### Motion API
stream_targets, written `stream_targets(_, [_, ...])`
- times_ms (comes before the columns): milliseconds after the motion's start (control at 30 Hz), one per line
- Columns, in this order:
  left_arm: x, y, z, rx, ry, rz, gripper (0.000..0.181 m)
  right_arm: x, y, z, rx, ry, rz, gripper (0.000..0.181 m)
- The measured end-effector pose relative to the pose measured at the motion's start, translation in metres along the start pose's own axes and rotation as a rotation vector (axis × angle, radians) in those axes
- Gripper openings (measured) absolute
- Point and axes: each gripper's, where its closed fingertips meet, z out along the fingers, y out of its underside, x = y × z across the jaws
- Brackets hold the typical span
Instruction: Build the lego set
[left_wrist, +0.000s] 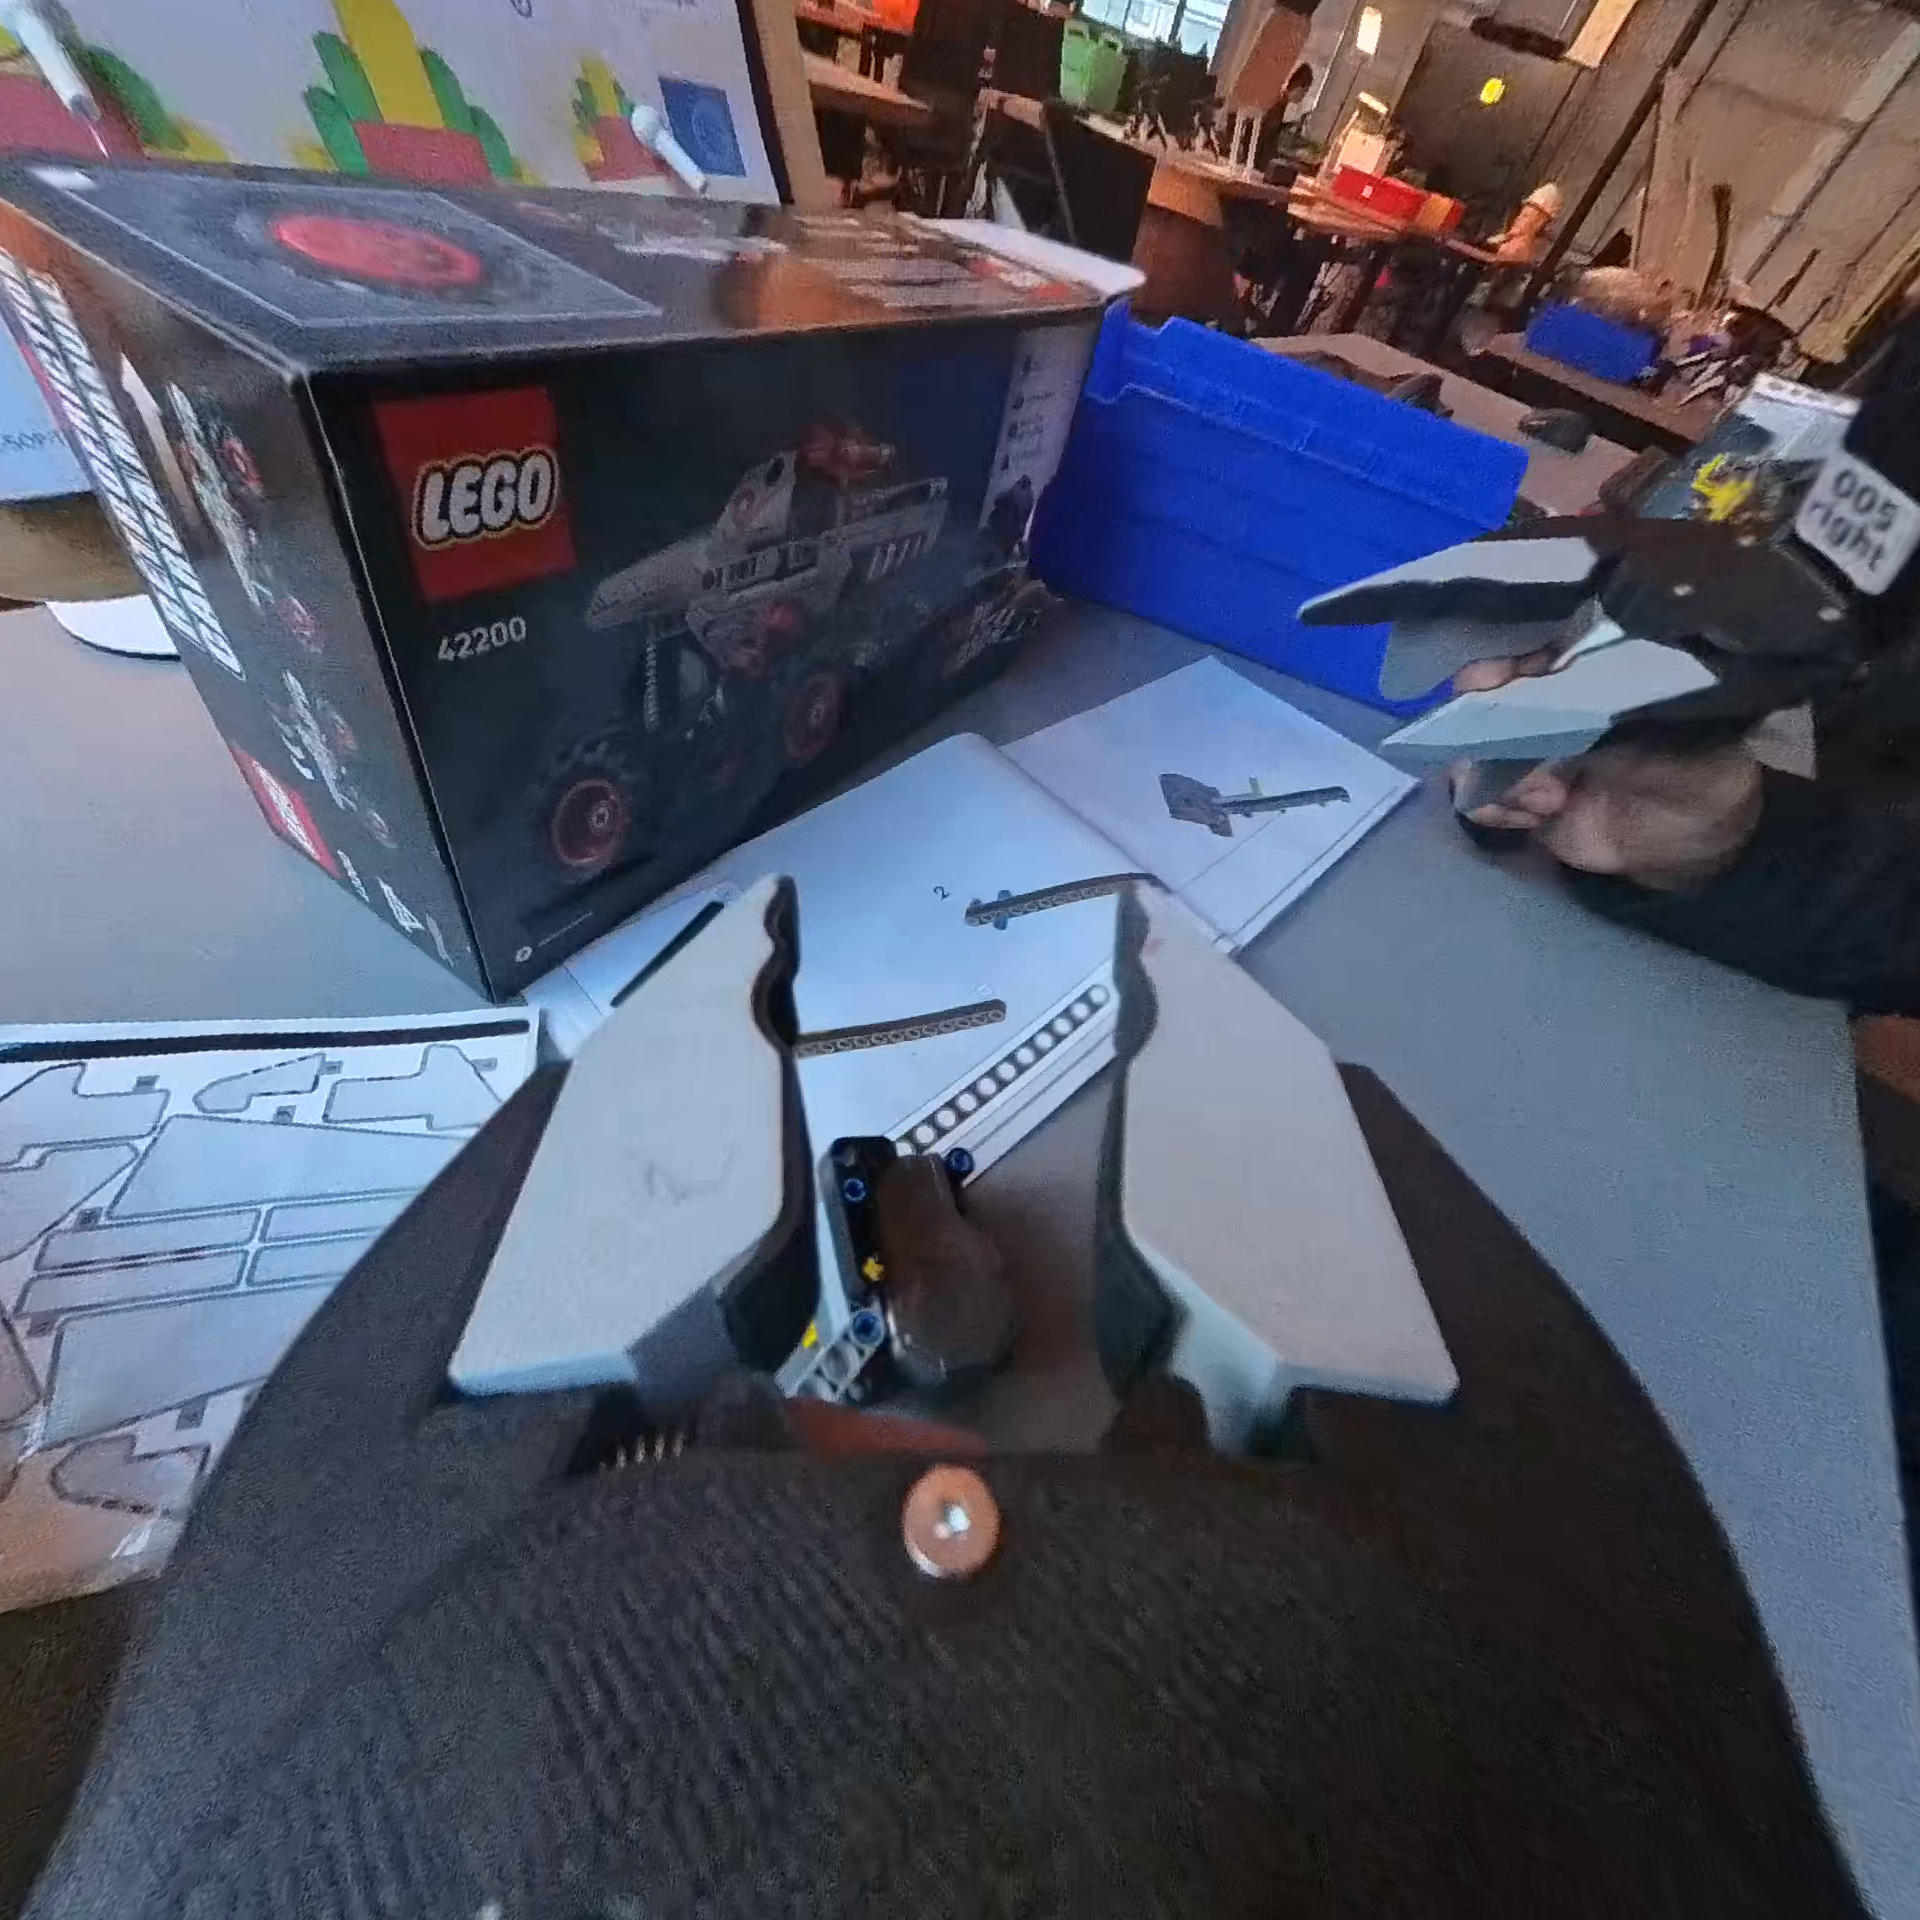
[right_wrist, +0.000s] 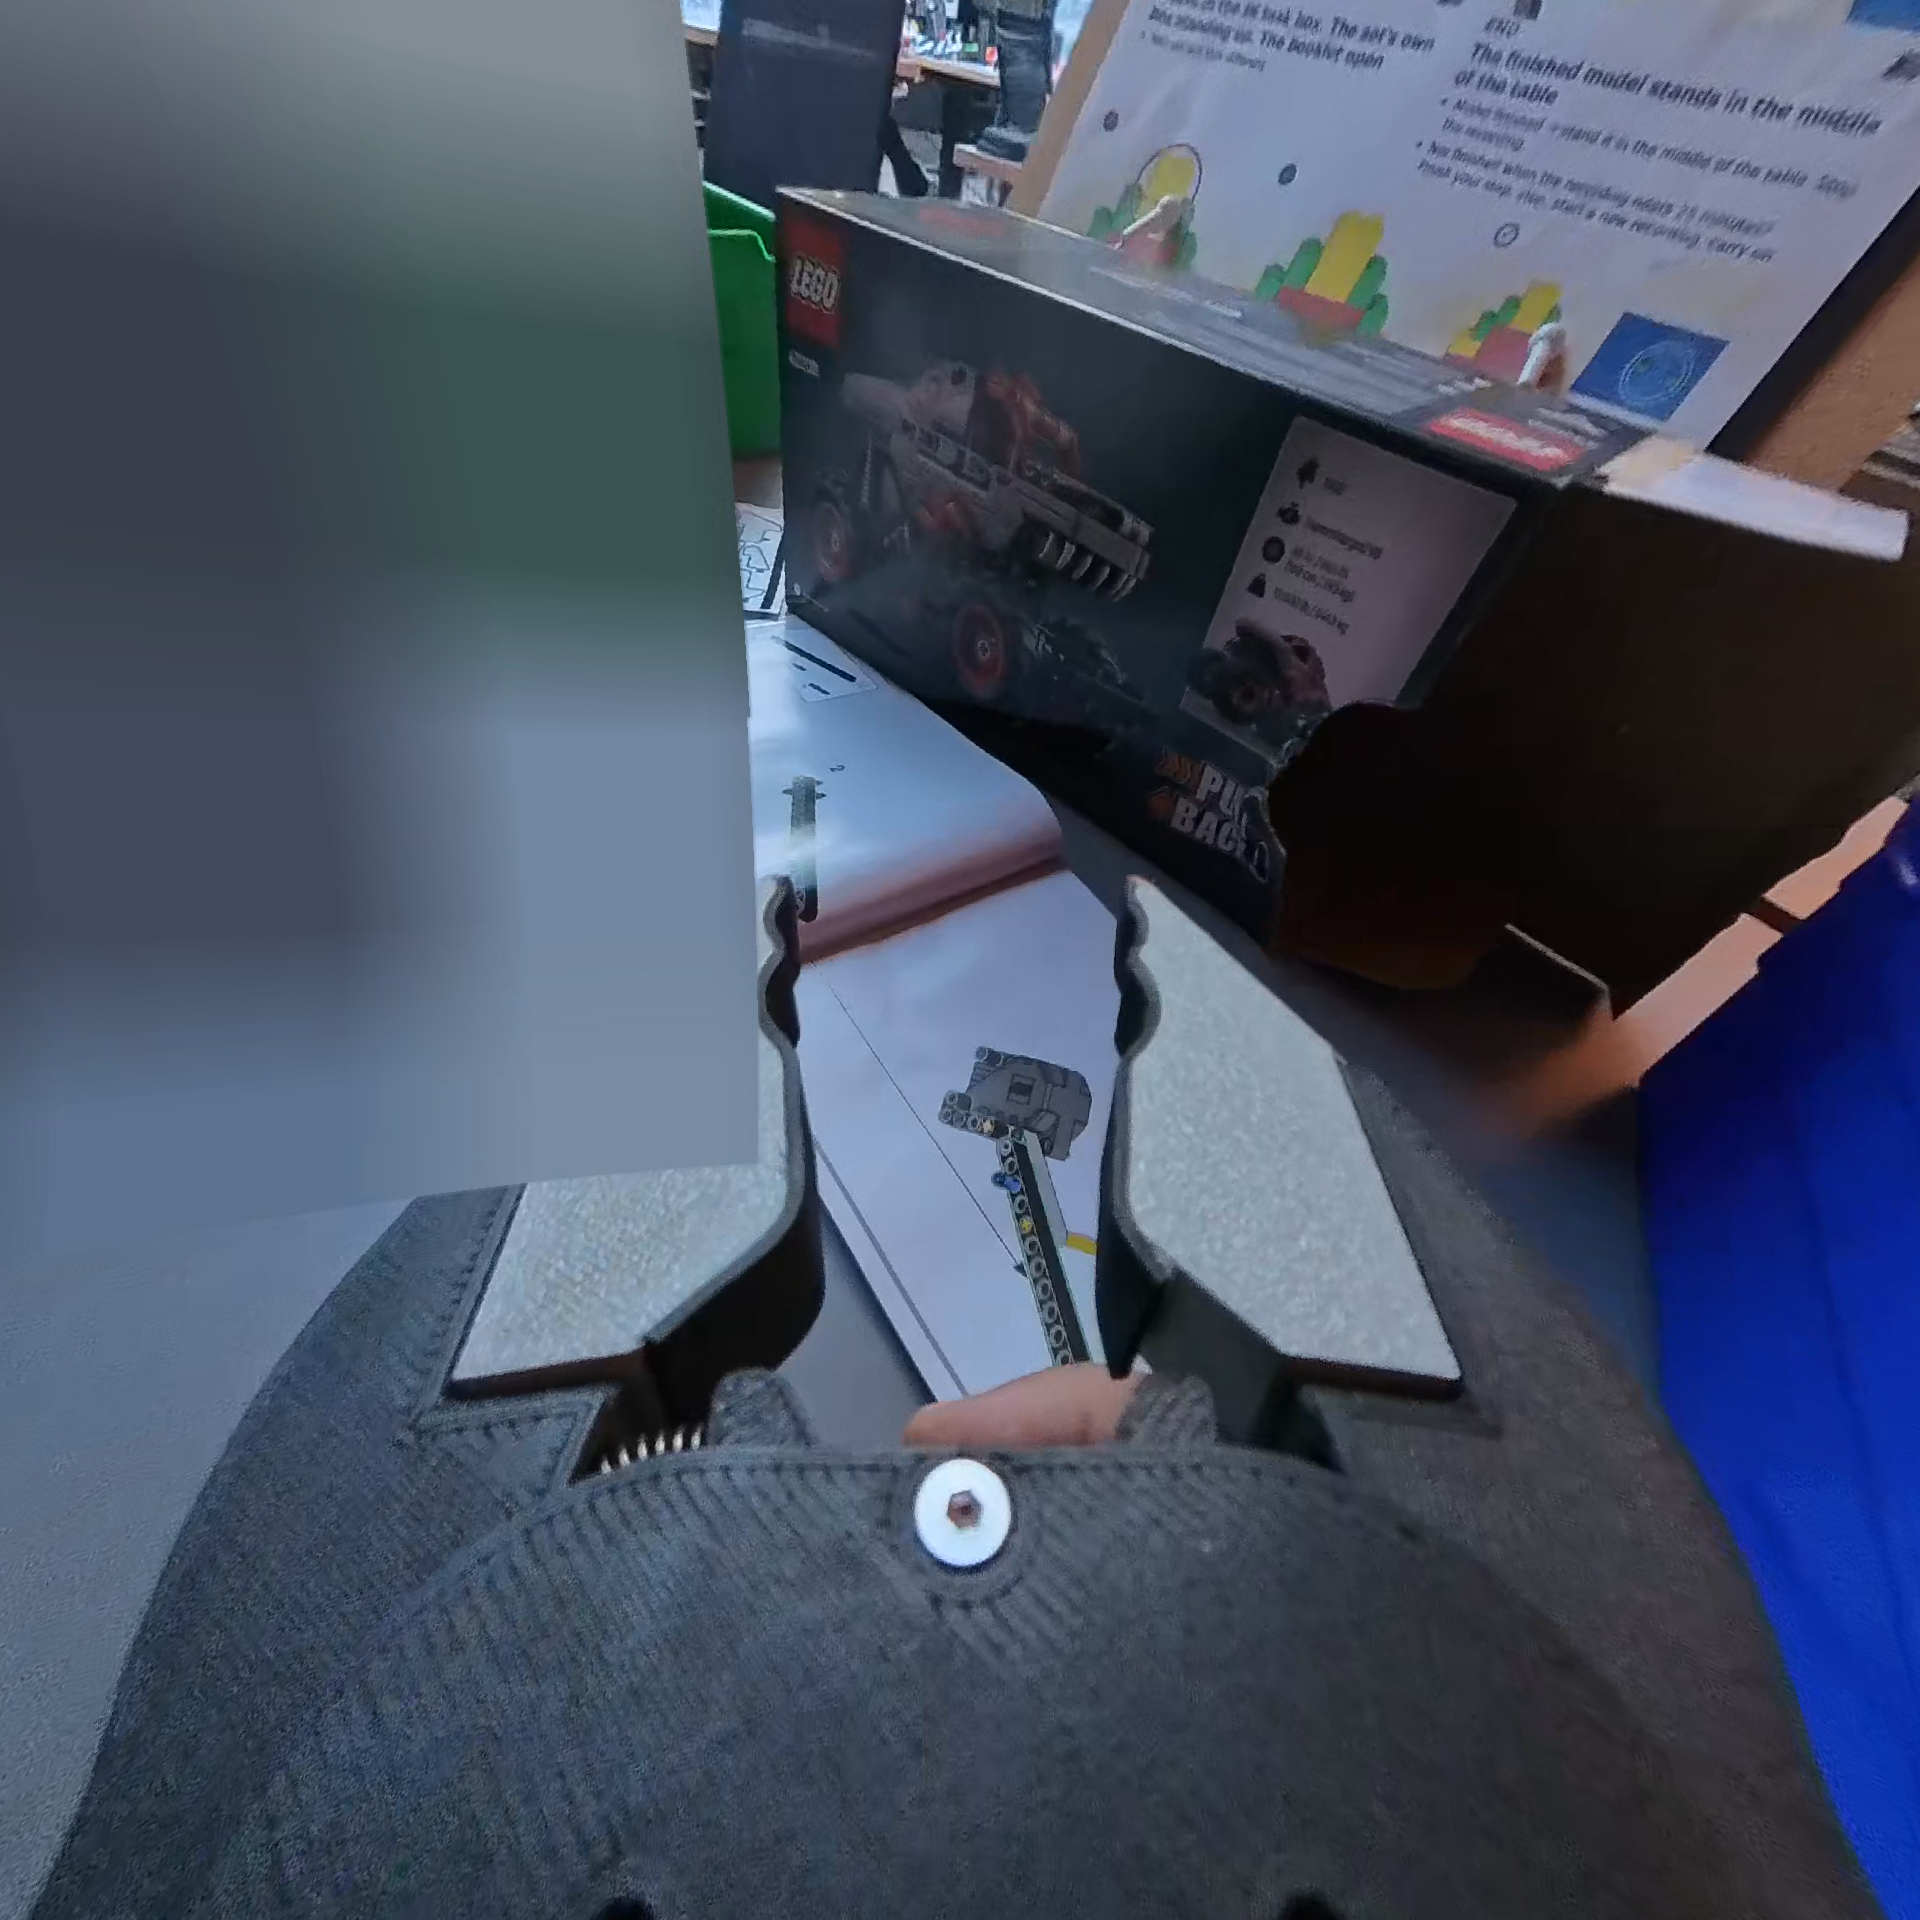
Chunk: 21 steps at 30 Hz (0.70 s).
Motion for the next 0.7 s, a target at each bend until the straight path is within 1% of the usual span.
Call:
stream_targets(33, [0.001,-0.005,-0.003,0.023,-0.003,0.007,0.059,-0.001,-0.002,-0.001,0.009,0.008,-0.018,0.059])
stream_targets(133, [0.002,-0.026,-0.017,0.113,-0.044,0.069,0.055,-0.003,-0.01,-0.005,0.041,0.039,-0.092,0.053])
stream_targets(233, [0.002,-0.041,-0.031,0.193,-0.074,0.131,0.052,0.008,-0.016,-0.01,0.053,0.102,-0.14,0.035])
stream_targets(333, [-0.002,-0.044,-0.037,0.257,-0.08,0.141,0.043,0.028,-0.016,-0.016,0.056,0.178,-0.099,0.037])
stream_targets(367, [-0.003,-0.042,-0.036,0.253,-0.068,0.148,0.036,0.032,-0.015,-0.018,0.06,0.195,-0.081,0.037])
stream_targets(400, [-0.003,-0.039,-0.035,0.241,-0.057,0.165,0.025,0.037,-0.014,-0.019,0.059,0.21,-0.064,0.037])
stream_targets(467, [-0.009,-0.033,-0.033,0.207,-0.084,0.196,0.001,0.042,-0.01,-0.021,0.045,0.237,-0.049,0.034])
stream_targets(500, [-0.011,-0.031,-0.032,0.187,-0.093,0.206,0.0,0.045,-0.007,-0.021,0.035,0.25,-0.056,0.029])
stream_targets(533, [-0.011,-0.029,-0.032,0.169,-0.093,0.213,0.0,0.045,-0.004,-0.02,0.021,0.256,-0.073,0.019])
stream_targets(567, [-0.01,-0.029,-0.031,0.159,-0.094,0.219,0.0,0.046,-0.001,-0.019,0.007,0.255,-0.091,0.002])
stream_targets(700, [-0.001,-0.029,-0.032,0.16,-0.09,0.252,0.0,0.048,0.007,-0.009,-0.016,0.229,-0.064,0.0])
